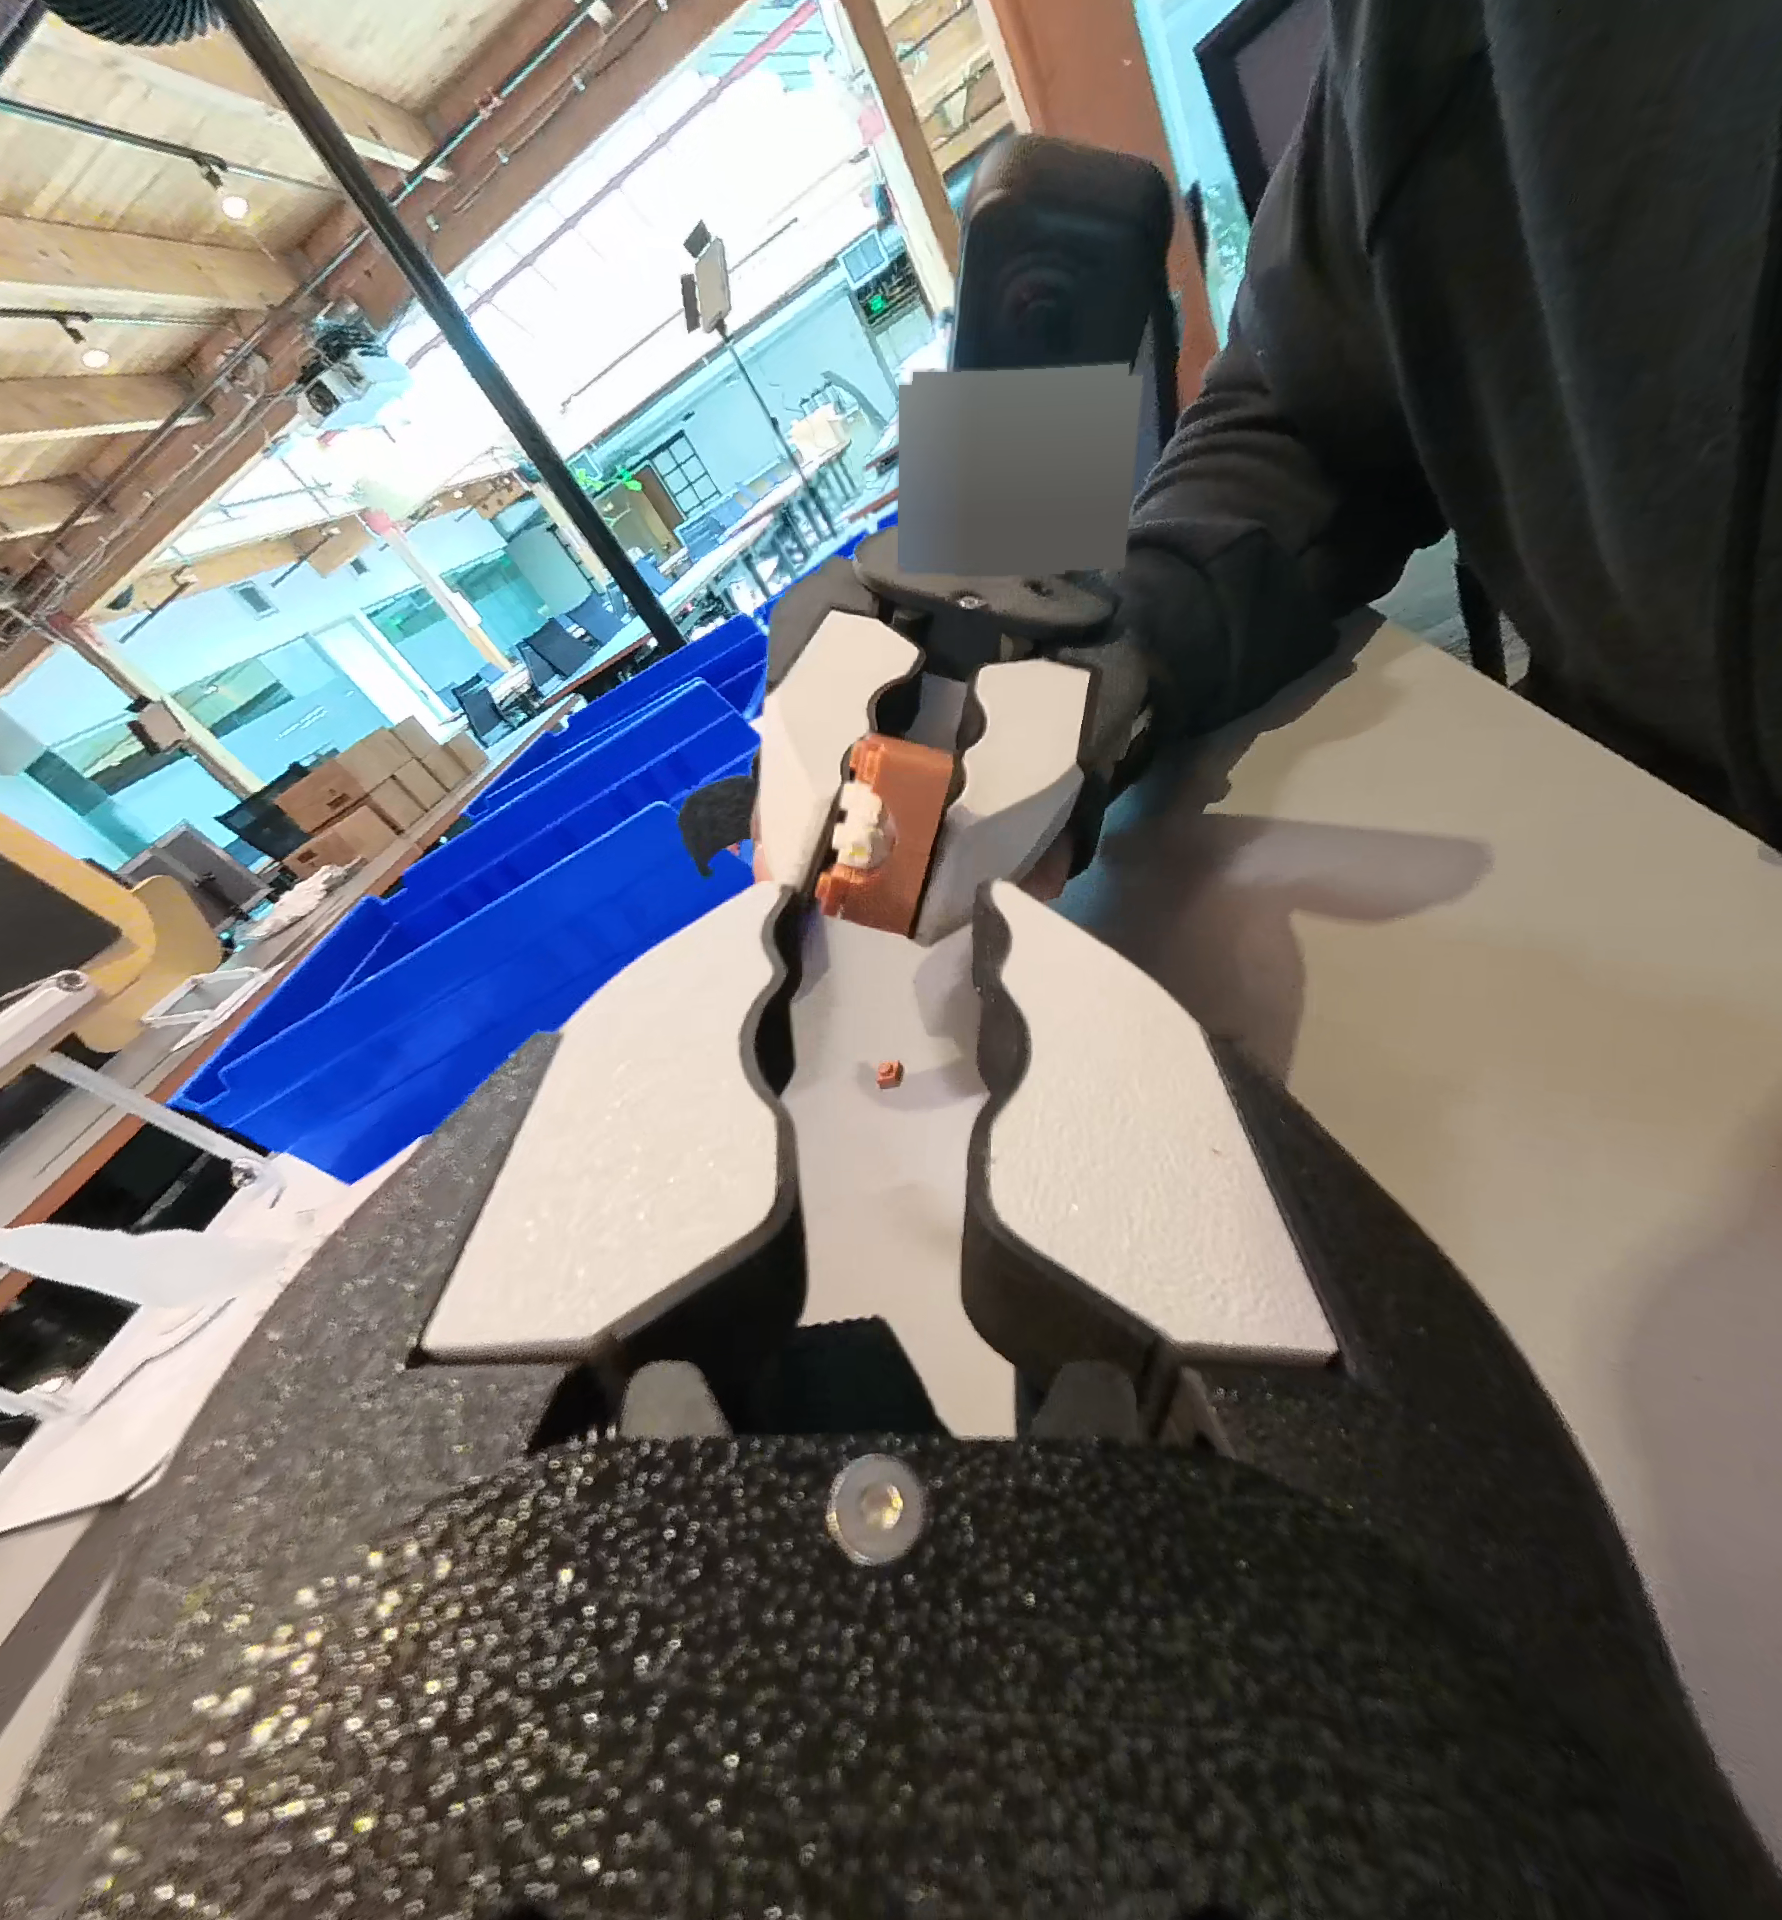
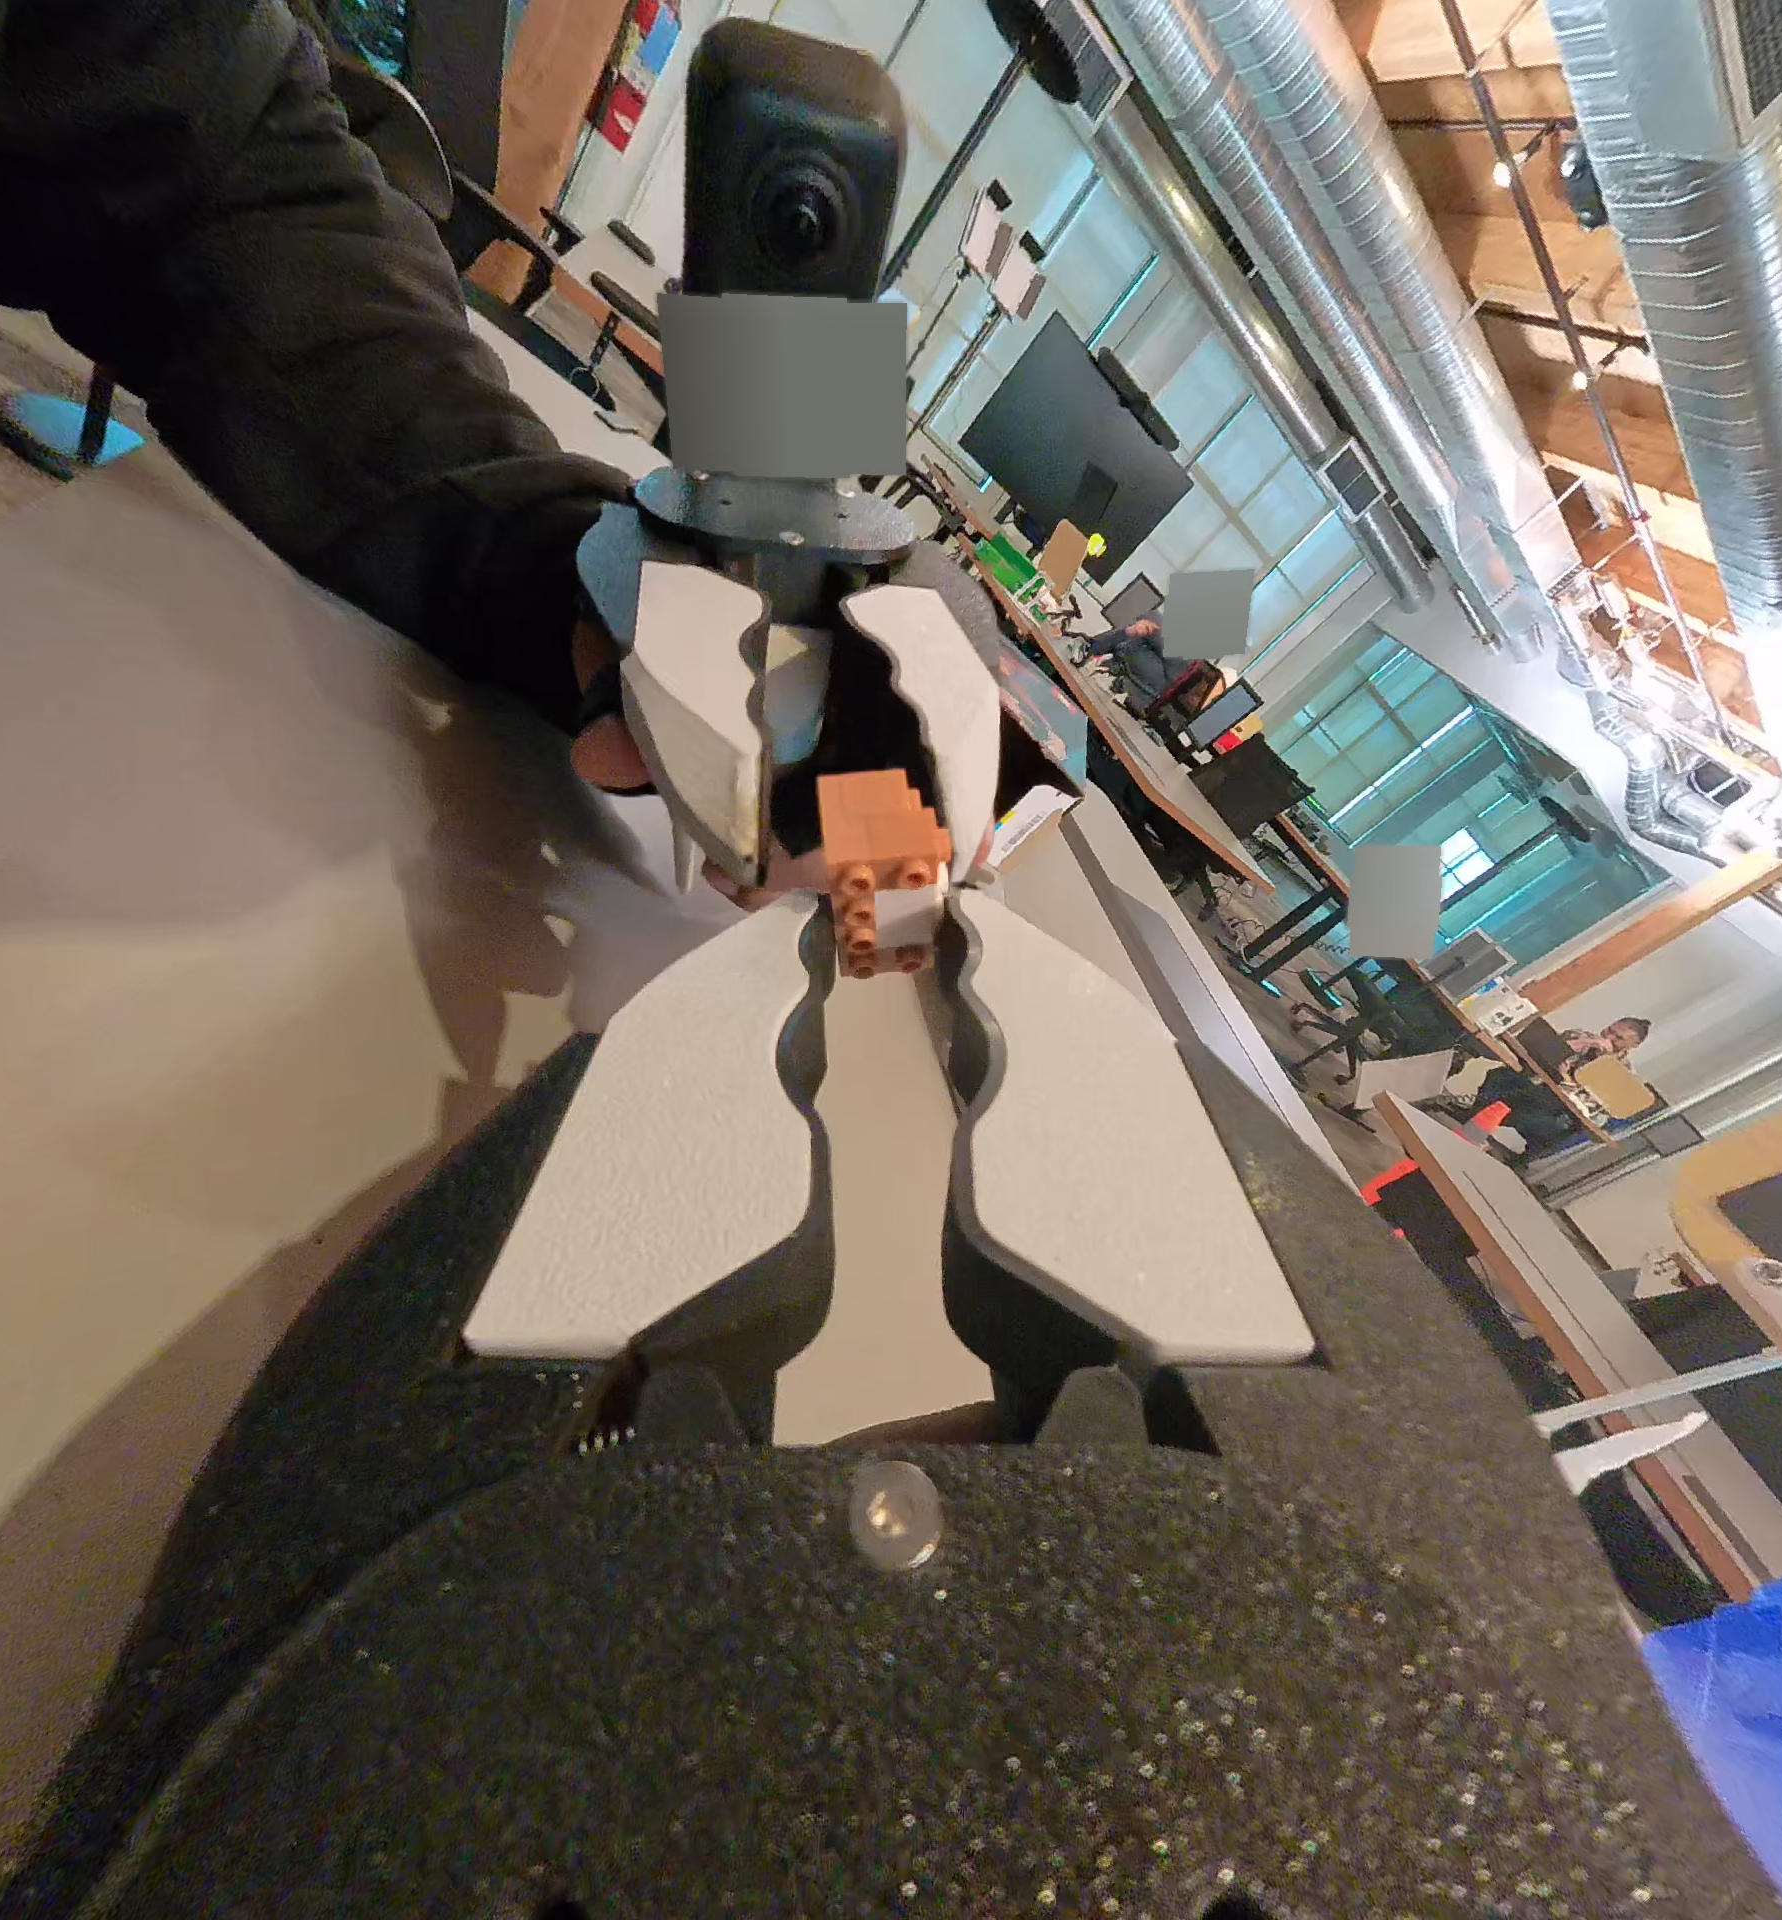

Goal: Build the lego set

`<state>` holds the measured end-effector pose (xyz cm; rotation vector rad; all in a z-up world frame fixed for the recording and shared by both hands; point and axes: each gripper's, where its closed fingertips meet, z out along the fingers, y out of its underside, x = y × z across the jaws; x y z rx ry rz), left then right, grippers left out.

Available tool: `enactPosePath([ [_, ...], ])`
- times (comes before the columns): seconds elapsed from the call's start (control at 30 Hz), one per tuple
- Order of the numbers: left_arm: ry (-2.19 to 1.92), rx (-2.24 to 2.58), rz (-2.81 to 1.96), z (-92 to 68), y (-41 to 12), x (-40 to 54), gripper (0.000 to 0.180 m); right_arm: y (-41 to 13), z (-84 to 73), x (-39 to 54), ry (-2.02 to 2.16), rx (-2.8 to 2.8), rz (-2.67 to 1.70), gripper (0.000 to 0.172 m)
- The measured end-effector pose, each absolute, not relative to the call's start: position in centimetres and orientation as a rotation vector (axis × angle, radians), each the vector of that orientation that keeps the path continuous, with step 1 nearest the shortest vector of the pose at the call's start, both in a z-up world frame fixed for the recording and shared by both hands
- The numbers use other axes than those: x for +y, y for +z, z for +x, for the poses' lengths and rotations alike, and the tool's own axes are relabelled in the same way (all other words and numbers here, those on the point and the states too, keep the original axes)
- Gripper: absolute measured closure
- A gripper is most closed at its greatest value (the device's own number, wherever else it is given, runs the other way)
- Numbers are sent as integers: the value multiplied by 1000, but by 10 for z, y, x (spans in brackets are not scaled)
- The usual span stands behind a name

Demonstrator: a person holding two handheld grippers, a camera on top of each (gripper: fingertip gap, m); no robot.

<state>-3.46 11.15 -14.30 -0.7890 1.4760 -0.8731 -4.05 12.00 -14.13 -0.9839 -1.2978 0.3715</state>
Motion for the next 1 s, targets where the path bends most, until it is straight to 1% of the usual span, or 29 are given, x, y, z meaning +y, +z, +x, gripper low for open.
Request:
enactPosePath([
  [0.2,-801,1499,-783,-30,-149,110,149,-140,-41,119,380,-1287,-974,153],
  [0.27,-800,1492,-788,-30,-148,111,153,-140,-42,118,378,-1289,-970,153],
  [0.5,-820,1496,-808,-30,-149,111,155,-141,-42,118,365,-1300,-965,153],
  [1.0,-630,1584,-737,-32,-154,114,157,-146,-45,118,391,-1323,-996,152],
])
